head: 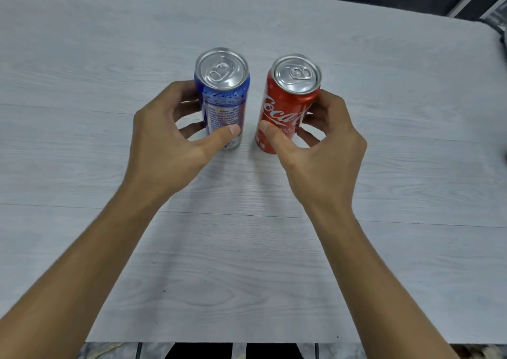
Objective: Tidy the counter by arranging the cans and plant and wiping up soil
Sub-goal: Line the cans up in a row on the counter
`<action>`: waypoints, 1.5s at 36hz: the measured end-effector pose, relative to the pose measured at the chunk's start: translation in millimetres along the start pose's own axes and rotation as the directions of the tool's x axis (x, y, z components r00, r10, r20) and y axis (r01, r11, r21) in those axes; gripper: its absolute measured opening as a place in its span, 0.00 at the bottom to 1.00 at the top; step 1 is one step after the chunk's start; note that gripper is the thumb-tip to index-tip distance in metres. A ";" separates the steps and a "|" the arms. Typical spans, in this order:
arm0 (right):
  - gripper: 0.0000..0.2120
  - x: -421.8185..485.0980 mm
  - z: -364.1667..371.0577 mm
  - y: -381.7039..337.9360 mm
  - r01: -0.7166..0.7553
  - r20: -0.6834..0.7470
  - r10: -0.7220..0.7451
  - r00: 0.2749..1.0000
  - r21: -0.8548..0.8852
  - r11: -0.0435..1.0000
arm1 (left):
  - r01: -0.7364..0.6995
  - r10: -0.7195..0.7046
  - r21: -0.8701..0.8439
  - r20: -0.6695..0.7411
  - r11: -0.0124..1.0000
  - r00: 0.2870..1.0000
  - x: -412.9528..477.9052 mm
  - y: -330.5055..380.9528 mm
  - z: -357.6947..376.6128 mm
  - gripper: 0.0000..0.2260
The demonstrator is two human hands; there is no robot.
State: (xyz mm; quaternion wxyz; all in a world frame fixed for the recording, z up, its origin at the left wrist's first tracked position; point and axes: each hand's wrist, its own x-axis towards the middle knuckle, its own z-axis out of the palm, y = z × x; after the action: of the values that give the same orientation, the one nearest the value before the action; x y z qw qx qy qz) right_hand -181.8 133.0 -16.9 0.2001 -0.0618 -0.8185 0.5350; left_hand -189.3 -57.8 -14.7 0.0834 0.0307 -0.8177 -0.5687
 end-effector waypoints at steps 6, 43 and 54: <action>0.31 -1.9 2.8 0.5 0.000 -0.008 0.000 1.000 -0.004 1.000 | -0.007 0.008 -0.014 0.013 1.000 1.000 0.8 -4.3 -1.3 0.28; 0.31 -57.6 -64.1 7.5 0.118 0.442 0.130 0.887 -0.492 0.863 | -0.124 0.025 0.435 0.227 0.892 0.974 -99.0 -1.7 -7.9 0.24; 0.30 -91.5 -120.3 12.5 0.183 0.510 0.105 0.854 -0.482 0.857 | -0.237 0.048 0.467 0.381 0.852 0.923 -125.2 18.3 25.2 0.27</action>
State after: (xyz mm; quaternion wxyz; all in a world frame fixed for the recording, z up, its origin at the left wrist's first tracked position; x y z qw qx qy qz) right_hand -52.4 211.8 -10.3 -0.0407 0.0509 -0.9551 0.2889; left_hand -69.6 -9.9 -18.8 -0.0342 -0.1136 -0.9390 -0.3229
